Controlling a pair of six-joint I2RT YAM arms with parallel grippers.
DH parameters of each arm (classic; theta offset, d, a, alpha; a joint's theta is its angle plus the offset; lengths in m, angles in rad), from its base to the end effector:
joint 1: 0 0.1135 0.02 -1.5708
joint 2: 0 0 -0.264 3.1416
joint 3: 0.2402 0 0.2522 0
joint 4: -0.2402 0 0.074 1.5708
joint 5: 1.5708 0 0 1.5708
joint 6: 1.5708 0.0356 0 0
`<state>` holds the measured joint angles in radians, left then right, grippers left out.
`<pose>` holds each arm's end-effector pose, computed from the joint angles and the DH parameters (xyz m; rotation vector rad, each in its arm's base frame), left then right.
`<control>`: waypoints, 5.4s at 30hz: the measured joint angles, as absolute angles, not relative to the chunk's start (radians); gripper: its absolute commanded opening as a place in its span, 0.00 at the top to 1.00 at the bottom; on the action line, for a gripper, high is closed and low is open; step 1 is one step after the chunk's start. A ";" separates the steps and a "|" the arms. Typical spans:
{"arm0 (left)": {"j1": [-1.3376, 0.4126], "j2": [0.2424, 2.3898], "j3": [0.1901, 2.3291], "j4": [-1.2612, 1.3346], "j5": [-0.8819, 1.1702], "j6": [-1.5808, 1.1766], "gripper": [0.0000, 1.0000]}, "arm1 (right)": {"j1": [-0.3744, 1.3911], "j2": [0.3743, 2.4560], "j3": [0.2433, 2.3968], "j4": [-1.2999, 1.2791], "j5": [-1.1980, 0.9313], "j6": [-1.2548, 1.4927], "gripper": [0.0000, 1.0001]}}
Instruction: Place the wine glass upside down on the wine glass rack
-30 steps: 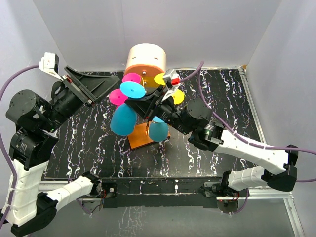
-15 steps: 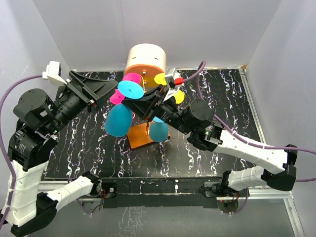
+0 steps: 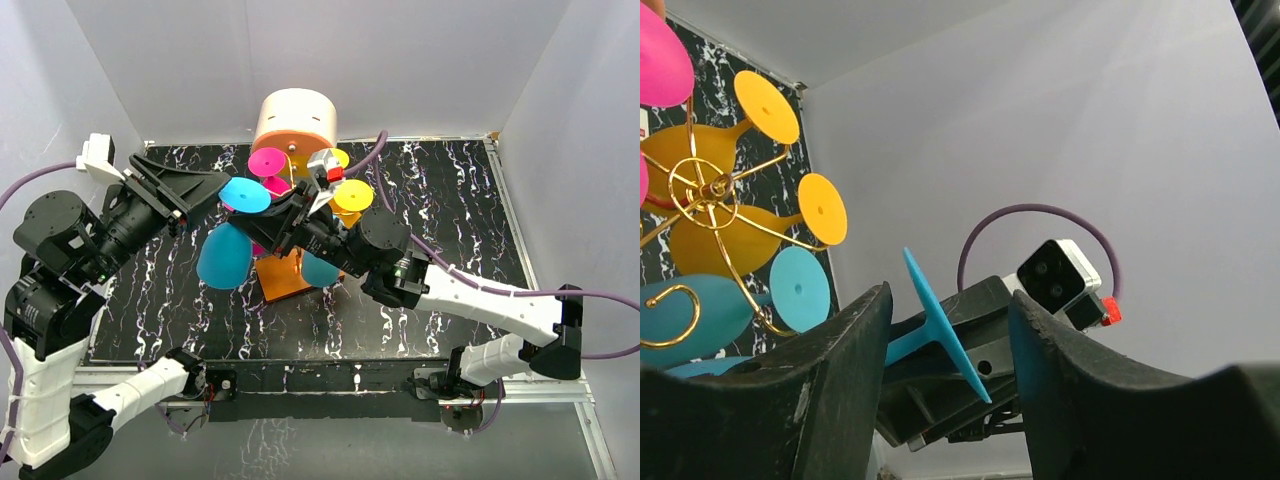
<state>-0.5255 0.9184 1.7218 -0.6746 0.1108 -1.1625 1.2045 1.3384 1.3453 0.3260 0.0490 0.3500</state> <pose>0.0803 -0.0511 0.5553 -0.4088 1.5652 -1.4323 0.1117 0.2863 0.4679 -0.5171 1.2478 1.3055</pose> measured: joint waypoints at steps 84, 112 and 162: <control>-0.572 0.967 1.513 -0.862 0.181 -1.164 1.00 | 1.250 0.862 1.017 0.315 0.118 0.372 0.29; -0.572 0.970 1.335 -0.581 0.095 -1.241 1.00 | 1.250 0.789 0.984 0.291 0.160 0.414 0.29; -0.572 0.772 1.150 -0.514 -0.144 -1.369 1.00 | 1.250 0.787 0.983 0.279 0.170 0.459 0.29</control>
